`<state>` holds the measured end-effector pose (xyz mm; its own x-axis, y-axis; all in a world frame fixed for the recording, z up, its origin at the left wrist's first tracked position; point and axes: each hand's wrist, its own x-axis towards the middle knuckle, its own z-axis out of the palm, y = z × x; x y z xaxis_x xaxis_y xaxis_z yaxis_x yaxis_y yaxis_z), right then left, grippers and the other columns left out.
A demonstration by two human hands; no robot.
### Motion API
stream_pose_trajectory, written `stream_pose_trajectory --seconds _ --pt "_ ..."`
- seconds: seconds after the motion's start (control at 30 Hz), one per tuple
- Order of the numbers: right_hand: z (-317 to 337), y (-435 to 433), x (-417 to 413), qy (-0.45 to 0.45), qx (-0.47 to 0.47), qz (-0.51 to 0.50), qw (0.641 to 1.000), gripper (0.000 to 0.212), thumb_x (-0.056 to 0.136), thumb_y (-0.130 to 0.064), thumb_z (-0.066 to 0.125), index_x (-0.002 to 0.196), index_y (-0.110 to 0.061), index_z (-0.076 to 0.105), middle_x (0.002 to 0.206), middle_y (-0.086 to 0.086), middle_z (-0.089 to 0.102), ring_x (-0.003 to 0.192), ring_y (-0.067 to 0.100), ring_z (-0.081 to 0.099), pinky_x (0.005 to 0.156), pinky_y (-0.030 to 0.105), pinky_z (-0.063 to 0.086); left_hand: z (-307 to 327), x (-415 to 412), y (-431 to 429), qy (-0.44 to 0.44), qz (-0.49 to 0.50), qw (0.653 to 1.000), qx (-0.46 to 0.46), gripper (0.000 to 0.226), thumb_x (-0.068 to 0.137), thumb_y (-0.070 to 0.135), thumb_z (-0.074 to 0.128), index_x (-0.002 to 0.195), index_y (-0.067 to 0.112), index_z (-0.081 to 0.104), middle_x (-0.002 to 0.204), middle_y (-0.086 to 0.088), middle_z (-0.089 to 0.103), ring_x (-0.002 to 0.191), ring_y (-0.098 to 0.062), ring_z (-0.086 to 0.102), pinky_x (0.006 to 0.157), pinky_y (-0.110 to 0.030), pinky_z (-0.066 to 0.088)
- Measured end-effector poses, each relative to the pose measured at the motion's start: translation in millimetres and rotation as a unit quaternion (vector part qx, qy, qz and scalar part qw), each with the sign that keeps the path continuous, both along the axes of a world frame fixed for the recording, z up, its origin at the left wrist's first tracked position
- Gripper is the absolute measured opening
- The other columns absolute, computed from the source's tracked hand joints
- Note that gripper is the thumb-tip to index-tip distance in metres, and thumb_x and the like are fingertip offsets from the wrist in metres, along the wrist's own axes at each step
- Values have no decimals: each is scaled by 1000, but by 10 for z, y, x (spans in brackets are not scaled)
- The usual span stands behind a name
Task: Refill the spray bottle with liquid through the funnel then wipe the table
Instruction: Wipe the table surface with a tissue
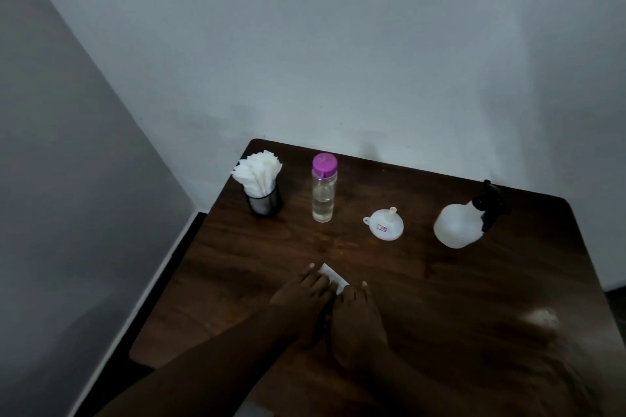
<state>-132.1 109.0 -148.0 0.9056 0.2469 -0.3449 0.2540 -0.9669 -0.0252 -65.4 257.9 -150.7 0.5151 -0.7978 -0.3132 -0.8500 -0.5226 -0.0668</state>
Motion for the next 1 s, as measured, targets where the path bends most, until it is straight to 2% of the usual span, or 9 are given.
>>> stream_pose_trajectory --seconds 0.1,0.2,0.37,0.47,0.57,0.73,0.87,0.9,1.0 --pt "50 223 120 0 -5 17 1000 64 94 -43 44 148 -8 39 147 15 44 137 32 35 121 55 3 71 44 235 3 25 1000 -11 83 91 52 55 155 4 31 160 -18 33 150 -36 24 125 -50 -6" --pt "47 453 258 -8 -8 34 999 59 96 -42 42 146 -10 42 146 14 46 136 31 37 121 56 5 87 105 447 4 49 999 -4 87 90 53 57 156 3 28 161 -19 31 152 -37 20 127 -49 -3" --pt "-27 776 465 -16 -9 46 999 57 99 -39 39 148 -9 38 147 13 47 136 29 39 121 55 6 14 219 796 8 83 996 -17 91 85 55 62 153 2 35 154 -21 42 147 -39 32 123 -44 -8" --pt "-50 935 561 -16 -17 64 998 58 99 -38 40 149 -8 37 146 14 47 135 30 39 122 54 6 66 218 941 25 115 993 3 84 96 52 51 158 4 21 162 -19 29 152 -36 21 127 -48 -3" --pt "-66 1075 635 -24 -6 77 997 55 99 -37 40 146 -8 42 142 13 51 133 29 42 122 52 4 150 191 1053 26 131 991 15 78 100 51 43 158 4 19 163 -17 27 152 -34 20 127 -50 0" --pt "-43 1220 669 -31 -11 108 994 50 99 -38 41 139 -11 50 135 11 56 127 30 48 121 53 -2 95 44 1245 41 181 982 -25 70 98 49 35 152 5 38 153 -15 45 145 -32 36 127 -53 5" --pt "82 1167 672 -27 -40 168 985 52 97 -46 44 135 -13 53 134 11 55 125 29 49 120 59 -5 19 -110 1240 33 195 979 -44 71 85 53 29 122 7 68 121 -14 68 116 -33 65 113 -57 35" --pt "100 1135 674 -28 -50 188 980 53 97 -49 44 135 -13 54 135 11 55 126 28 49 119 61 -7 26 -144 1214 33 212 975 -55 71 86 53 28 124 7 67 123 -14 67 117 -33 64 115 -57 33" --pt "121 1013 667 -25 -49 219 974 55 97 -50 43 136 -12 52 136 11 54 128 26 47 117 58 -16 36 -276 1107 56 277 958 -43 71 95 54 25 149 12 42 150 -12 45 141 -31 38 125 -53 12"
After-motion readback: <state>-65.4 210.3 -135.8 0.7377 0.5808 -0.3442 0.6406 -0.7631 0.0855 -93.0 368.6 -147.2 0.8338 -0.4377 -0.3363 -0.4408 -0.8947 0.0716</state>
